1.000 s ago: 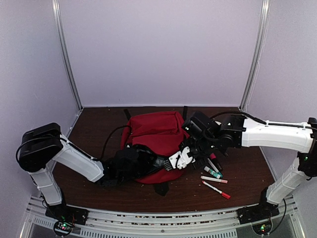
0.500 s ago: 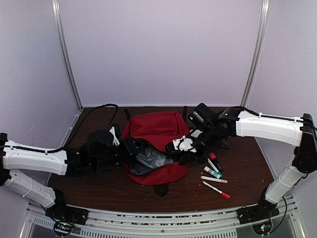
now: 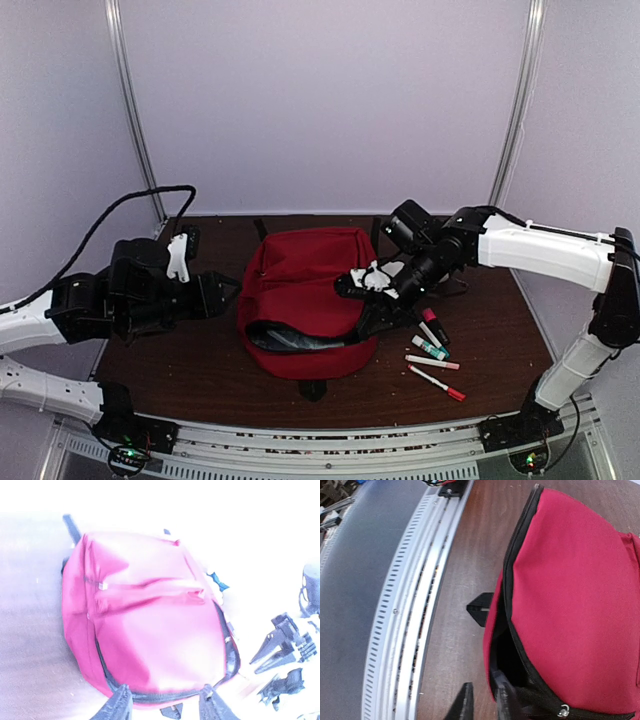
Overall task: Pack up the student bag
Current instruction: Grab the largest pocket of the student bag.
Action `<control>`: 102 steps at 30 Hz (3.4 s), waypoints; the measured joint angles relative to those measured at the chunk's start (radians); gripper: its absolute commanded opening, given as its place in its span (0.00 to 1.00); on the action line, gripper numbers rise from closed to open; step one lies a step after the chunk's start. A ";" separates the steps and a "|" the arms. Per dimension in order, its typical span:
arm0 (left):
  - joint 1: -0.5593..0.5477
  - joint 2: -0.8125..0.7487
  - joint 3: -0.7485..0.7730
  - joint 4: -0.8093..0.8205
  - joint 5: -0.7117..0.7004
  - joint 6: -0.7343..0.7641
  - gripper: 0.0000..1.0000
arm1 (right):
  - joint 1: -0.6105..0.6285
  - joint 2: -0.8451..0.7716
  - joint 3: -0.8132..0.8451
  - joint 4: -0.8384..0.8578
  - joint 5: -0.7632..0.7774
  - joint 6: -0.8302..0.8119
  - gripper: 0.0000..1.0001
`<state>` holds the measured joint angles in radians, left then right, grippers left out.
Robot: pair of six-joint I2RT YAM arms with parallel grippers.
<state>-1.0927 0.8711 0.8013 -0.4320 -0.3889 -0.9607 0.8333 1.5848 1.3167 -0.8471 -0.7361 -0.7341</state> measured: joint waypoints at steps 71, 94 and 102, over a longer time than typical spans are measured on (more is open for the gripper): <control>-0.074 1.146 0.864 -0.195 0.334 0.314 0.31 | -0.397 0.051 -0.158 0.137 -0.137 0.427 0.36; -0.107 1.255 0.996 -0.299 0.299 0.311 0.00 | -0.397 0.060 -0.149 0.119 -0.147 0.423 0.36; -0.111 1.162 0.980 -0.335 0.174 0.343 0.00 | -0.397 0.071 -0.142 0.117 -0.155 0.420 0.35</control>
<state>-1.2041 2.0335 1.7817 -0.7673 -0.2153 -0.6174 0.4362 1.6558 1.1748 -0.7303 -0.8913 -0.3145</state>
